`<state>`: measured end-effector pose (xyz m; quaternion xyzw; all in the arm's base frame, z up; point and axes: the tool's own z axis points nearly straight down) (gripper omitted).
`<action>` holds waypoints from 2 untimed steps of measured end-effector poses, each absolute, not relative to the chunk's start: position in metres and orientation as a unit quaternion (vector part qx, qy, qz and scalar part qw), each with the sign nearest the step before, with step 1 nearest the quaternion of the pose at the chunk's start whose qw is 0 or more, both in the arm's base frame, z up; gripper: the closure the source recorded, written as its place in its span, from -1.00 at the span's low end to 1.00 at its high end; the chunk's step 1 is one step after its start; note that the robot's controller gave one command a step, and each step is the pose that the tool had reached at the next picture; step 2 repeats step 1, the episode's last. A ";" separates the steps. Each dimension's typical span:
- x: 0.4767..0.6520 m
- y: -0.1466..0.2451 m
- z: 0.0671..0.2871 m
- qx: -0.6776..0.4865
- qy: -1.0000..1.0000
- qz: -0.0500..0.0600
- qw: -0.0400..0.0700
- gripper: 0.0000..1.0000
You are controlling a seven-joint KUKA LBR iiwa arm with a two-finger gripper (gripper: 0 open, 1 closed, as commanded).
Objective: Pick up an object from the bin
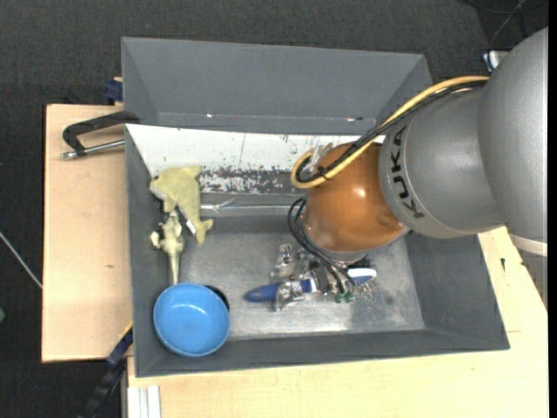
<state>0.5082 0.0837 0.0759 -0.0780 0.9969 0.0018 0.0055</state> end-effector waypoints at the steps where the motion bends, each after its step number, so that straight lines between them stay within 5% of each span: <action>1: 0.506 0.086 0.218 -0.072 0.997 0.001 0.006 1.00; 2: 0.506 0.086 0.218 -0.072 0.997 0.001 0.006 1.00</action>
Offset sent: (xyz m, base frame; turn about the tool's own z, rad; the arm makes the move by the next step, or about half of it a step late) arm -0.0042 0.0009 0.1373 0.0129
